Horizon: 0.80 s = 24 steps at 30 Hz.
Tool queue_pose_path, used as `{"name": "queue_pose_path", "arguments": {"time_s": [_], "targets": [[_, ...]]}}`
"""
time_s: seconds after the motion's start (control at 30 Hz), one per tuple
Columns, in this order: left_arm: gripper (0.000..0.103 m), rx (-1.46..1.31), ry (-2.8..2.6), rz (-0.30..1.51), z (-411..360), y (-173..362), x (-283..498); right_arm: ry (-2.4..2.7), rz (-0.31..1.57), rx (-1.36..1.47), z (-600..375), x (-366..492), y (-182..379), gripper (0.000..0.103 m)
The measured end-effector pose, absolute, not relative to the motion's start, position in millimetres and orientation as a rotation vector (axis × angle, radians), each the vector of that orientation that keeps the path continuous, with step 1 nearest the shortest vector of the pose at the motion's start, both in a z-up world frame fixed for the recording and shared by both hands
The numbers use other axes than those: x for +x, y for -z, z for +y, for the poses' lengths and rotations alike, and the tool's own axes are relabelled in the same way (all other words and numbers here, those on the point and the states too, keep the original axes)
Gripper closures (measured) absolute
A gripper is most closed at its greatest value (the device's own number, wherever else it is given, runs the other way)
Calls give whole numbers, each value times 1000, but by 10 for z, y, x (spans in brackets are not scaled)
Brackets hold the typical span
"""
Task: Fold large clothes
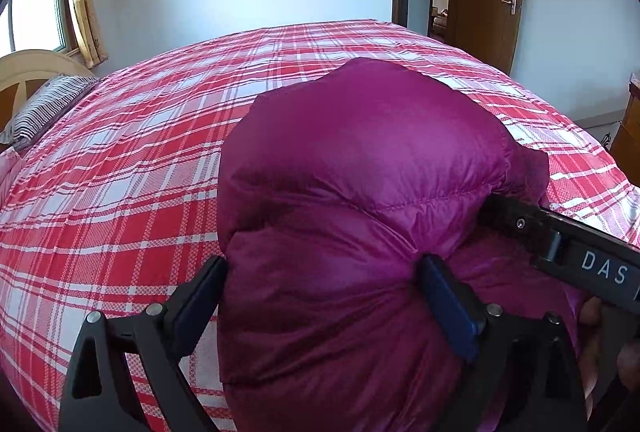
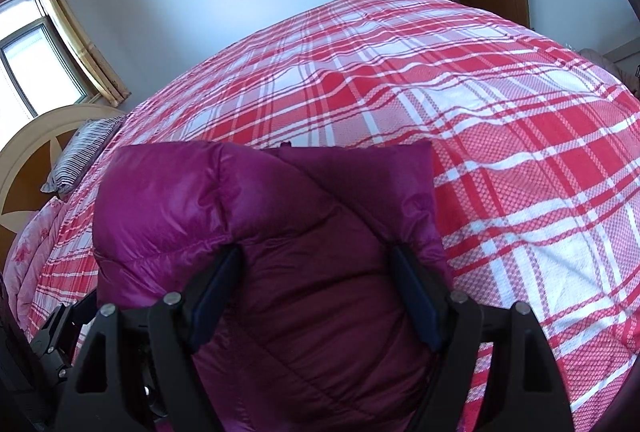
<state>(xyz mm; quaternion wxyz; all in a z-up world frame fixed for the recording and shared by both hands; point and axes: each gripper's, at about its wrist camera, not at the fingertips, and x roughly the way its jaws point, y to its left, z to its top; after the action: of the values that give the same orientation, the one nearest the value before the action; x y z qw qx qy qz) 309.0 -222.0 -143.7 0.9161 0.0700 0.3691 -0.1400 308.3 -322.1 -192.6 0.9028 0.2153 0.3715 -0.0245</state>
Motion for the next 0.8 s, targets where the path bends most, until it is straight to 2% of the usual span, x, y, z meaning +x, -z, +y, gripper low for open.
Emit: {"name": "queue_pose_path", "arguments": {"time_s": [0.8], "targets": [[4,154,281,785,-2241,1503,3117,65,813,405,-3181,3155,1980,21]]}}
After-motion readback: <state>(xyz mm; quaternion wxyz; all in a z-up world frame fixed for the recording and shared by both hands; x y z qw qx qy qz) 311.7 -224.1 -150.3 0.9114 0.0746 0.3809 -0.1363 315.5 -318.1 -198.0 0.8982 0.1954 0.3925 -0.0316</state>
